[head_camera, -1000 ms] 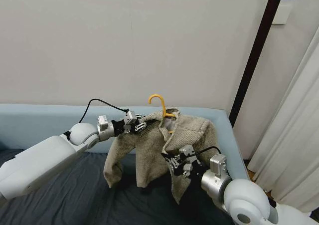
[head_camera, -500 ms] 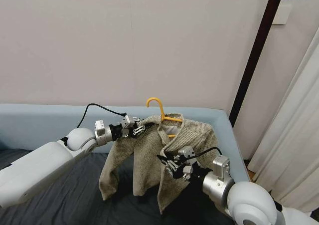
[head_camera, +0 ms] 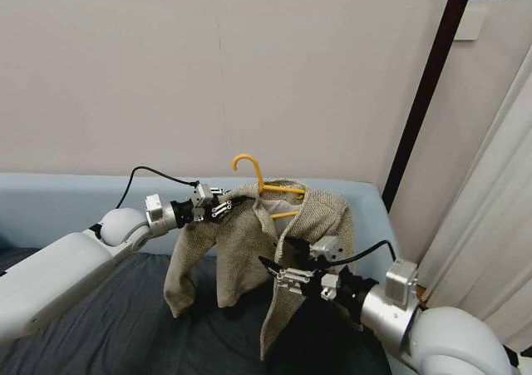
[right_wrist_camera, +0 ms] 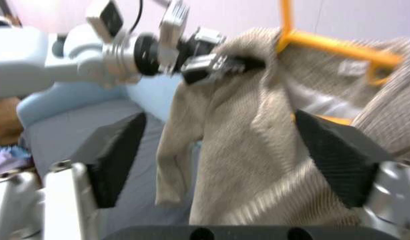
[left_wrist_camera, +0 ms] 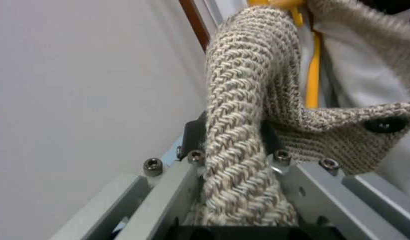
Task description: Pick up the clothes from the sofa and hang them on the clothes hanger.
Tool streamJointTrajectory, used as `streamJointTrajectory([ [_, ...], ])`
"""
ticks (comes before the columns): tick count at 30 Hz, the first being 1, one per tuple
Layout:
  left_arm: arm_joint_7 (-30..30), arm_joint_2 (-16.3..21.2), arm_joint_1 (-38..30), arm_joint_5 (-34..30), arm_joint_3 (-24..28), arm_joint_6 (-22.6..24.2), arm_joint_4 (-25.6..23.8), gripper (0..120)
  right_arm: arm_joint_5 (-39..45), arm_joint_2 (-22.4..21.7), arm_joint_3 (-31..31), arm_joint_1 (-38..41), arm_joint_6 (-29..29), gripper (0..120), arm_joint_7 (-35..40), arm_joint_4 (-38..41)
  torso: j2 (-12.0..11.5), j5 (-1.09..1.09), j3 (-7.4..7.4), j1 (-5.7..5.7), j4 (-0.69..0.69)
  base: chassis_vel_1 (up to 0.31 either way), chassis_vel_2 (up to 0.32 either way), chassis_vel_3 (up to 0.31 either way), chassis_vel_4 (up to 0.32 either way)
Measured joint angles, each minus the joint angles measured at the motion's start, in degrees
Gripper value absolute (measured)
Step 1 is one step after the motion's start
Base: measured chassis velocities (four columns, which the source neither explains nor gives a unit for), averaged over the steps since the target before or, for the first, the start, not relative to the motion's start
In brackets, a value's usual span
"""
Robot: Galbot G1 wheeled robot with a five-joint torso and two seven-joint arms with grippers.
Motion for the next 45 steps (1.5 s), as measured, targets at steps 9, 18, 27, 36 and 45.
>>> streamJointTrajectory([
  [9,1.25,1.30,0.97,-0.10,-1.42,-0.82,-0.63,8,-0.27,-3.00,2.75,1.23,1.60,100,-0.32,0.21,0.00,0.00,0.00,-0.01,-0.02,0.000,0.000,0.000,0.000],
  [18,4.55,3.86,1.87,-0.33,-1.97,-2.69,-1.80,8,-7.97,-13.78,2.85,5.07,7.84,100,-9.84,-9.50,0.00,0.00,0.00,-0.01,0.00,0.000,0.000,0.000,0.000],
  [27,7.43,0.65,-2.28,-0.44,2.34,-4.54,-1.64,8,-6.10,-22.88,1.98,8.44,9.24,100,-25.22,-15.96,0.00,0.00,0.00,0.00,-0.02,0.000,0.000,0.000,0.000],
  [36,9.24,-1.92,-5.26,-0.25,6.41,-6.13,-1.26,8,-4.67,-26.78,1.71,8.02,8.05,100,-27.85,-15.82,0.00,0.00,0.00,0.00,-0.02,0.000,0.000,0.000,0.000],
  [45,9.43,-1.92,-4.49,0.73,6.61,-6.59,-1.53,8,-5.52,-26.94,0.87,7.13,7.66,70,-28.75,-15.61,0.00,0.00,0.00,0.00,0.00,0.000,0.000,0.000,0.000],
])
